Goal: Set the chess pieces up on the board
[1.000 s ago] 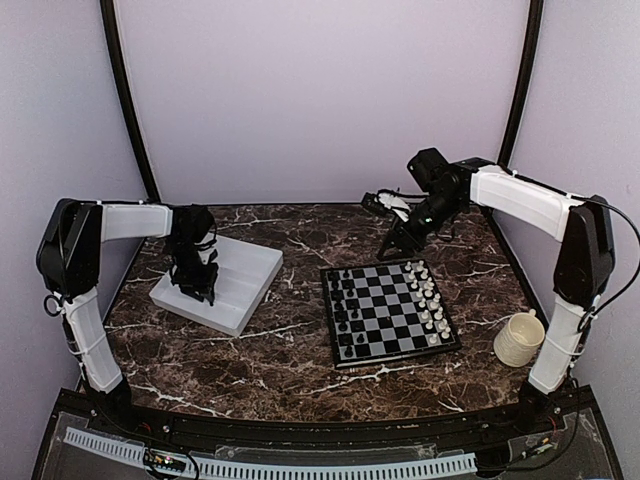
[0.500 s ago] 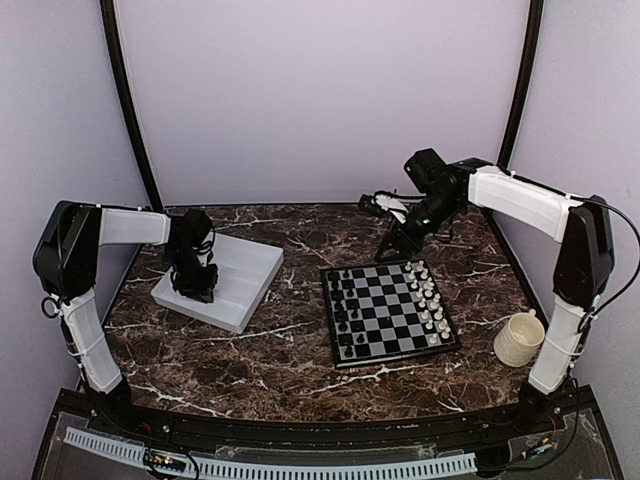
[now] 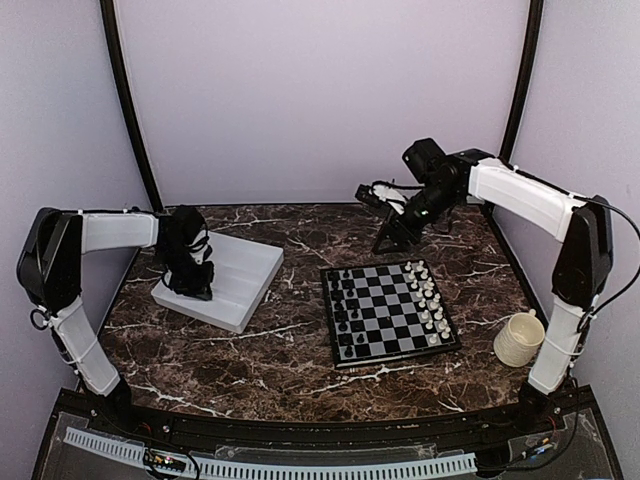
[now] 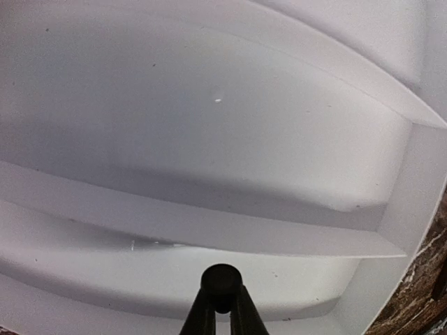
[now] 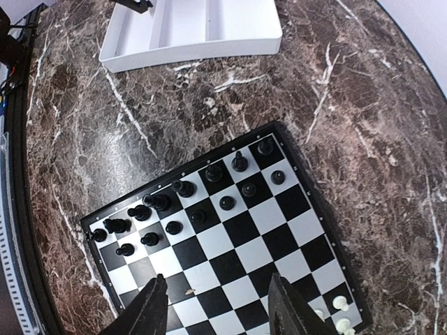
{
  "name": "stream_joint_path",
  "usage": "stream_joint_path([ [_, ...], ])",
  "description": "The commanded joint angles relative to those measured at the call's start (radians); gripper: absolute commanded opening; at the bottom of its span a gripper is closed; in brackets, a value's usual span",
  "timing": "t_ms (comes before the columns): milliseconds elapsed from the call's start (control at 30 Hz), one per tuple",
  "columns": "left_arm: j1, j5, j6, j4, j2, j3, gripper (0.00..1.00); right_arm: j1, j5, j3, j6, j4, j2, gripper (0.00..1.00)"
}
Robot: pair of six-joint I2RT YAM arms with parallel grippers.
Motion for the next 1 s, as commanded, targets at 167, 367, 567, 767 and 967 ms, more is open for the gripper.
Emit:
stream_joint_path([
  [167,-0.049,0.386,0.244,-0.042,-0.198,0.089,0.01,-0.011,0.218,0.131,0.151,0.101,0.021,0.99],
  [367,-0.180,0.551,0.279,-0.036,-0.186,0.178,0.01,-0.132,-0.115,0.247,0.167,-0.095,0.196,0.99],
  [567,-0.263,0.740,0.285,-0.061,-0.134,0.239,0.01,-0.018,-0.149,0.128,-0.096,-0.013,0.018,0.87],
  [767,-0.335,0.844,0.296,-0.091,-0.086,0.242,0.01,0.207,0.015,-0.045,-0.337,0.040,-0.100,0.61],
  [967,-0.387,0.948,0.314,-0.081,-0.055,0.201,0.02,0.356,0.126,-0.026,-0.403,0.034,-0.060,0.55],
])
